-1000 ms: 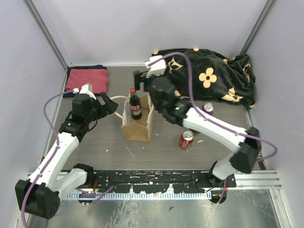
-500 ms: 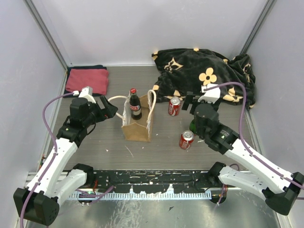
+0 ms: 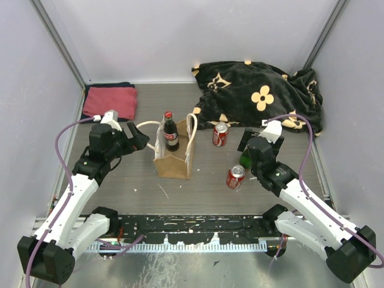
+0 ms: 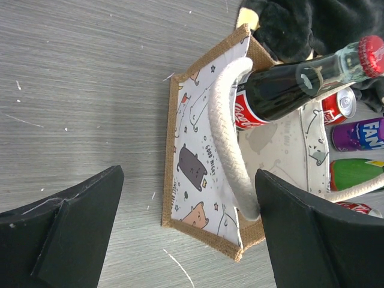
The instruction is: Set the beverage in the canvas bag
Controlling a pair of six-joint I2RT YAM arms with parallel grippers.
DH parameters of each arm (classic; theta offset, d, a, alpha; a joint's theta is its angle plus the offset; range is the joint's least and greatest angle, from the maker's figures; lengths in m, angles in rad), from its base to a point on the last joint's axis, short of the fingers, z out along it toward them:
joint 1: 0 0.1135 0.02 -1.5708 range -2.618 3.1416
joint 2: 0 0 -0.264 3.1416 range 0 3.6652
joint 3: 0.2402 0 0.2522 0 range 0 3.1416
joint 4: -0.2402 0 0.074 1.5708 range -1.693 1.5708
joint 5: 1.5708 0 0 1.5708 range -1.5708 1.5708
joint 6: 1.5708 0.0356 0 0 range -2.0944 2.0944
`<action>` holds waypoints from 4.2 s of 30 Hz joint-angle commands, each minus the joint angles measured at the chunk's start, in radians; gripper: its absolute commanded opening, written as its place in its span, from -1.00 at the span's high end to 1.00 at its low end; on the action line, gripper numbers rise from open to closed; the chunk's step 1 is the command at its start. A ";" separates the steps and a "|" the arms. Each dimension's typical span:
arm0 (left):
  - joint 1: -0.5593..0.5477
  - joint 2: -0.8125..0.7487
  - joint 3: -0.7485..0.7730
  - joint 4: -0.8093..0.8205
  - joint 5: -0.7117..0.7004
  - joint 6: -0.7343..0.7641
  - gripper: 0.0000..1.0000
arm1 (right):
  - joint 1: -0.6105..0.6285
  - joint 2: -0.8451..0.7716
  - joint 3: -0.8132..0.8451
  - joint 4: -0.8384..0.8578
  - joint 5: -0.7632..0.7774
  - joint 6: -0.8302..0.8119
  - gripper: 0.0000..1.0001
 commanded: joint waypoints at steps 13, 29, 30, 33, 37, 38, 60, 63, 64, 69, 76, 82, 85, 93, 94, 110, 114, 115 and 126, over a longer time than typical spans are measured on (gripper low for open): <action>0.003 0.008 -0.018 0.003 0.023 0.002 -0.96 | -0.023 0.024 -0.109 0.107 -0.066 0.101 -0.50; 0.004 0.008 -0.020 0.007 0.029 -0.013 -0.96 | -0.023 -0.001 -0.023 0.077 -0.019 0.020 0.98; 0.004 0.008 -0.020 0.007 0.029 -0.013 -0.96 | -0.023 -0.003 0.002 0.073 -0.021 0.006 0.98; 0.004 0.011 -0.018 0.008 0.030 -0.014 -0.96 | -0.023 0.002 0.097 0.061 -0.027 -0.027 0.98; 0.003 0.013 -0.015 0.010 0.033 -0.024 -0.96 | -0.023 0.029 0.223 0.056 -0.044 -0.068 0.98; 0.003 0.015 -0.013 0.011 0.033 -0.027 -0.96 | -0.023 0.039 0.253 0.052 -0.054 -0.073 0.98; 0.002 0.006 0.002 0.014 0.039 -0.034 -0.96 | 0.250 0.422 0.980 0.105 -0.255 -0.134 0.98; 0.001 0.003 0.001 0.010 0.038 -0.034 -0.96 | 0.328 0.459 0.991 0.125 -0.231 -0.145 0.98; 0.002 0.001 0.001 0.009 0.038 -0.035 -0.96 | 0.349 0.467 0.985 0.132 -0.225 -0.146 0.98; 0.002 -0.006 -0.007 0.007 0.041 -0.042 -0.96 | 0.417 0.499 0.910 0.169 -0.198 -0.151 0.98; 0.003 -0.005 -0.012 0.007 0.041 -0.043 -0.96 | 0.426 0.544 0.808 0.235 -0.232 -0.119 0.98; 0.002 -0.004 -0.022 0.015 0.041 -0.045 -0.96 | 0.428 0.582 0.810 0.254 -0.246 -0.123 0.98; 0.002 -0.005 -0.028 0.020 0.042 -0.049 -0.96 | 0.428 0.599 0.802 0.257 -0.245 -0.127 0.98; 0.002 -0.009 -0.036 0.021 0.044 -0.046 -0.96 | 0.428 0.626 0.716 0.290 -0.223 -0.123 0.98; 0.002 -0.009 -0.037 0.021 0.044 -0.046 -0.96 | 0.429 0.633 0.705 0.296 -0.221 -0.124 0.98; 0.002 -0.008 -0.051 0.025 0.046 -0.045 -0.96 | 0.368 0.728 0.592 0.417 -0.217 -0.132 0.98; 0.002 -0.003 -0.050 0.030 0.047 -0.046 -0.96 | 0.354 0.741 0.562 0.437 -0.217 -0.147 0.98; 0.001 -0.002 -0.050 0.031 0.048 -0.046 -0.96 | 0.352 0.742 0.552 0.448 -0.220 -0.151 0.98; 0.003 0.014 -0.055 0.042 0.051 -0.048 -0.96 | 0.348 0.791 0.476 0.553 -0.228 -0.189 0.98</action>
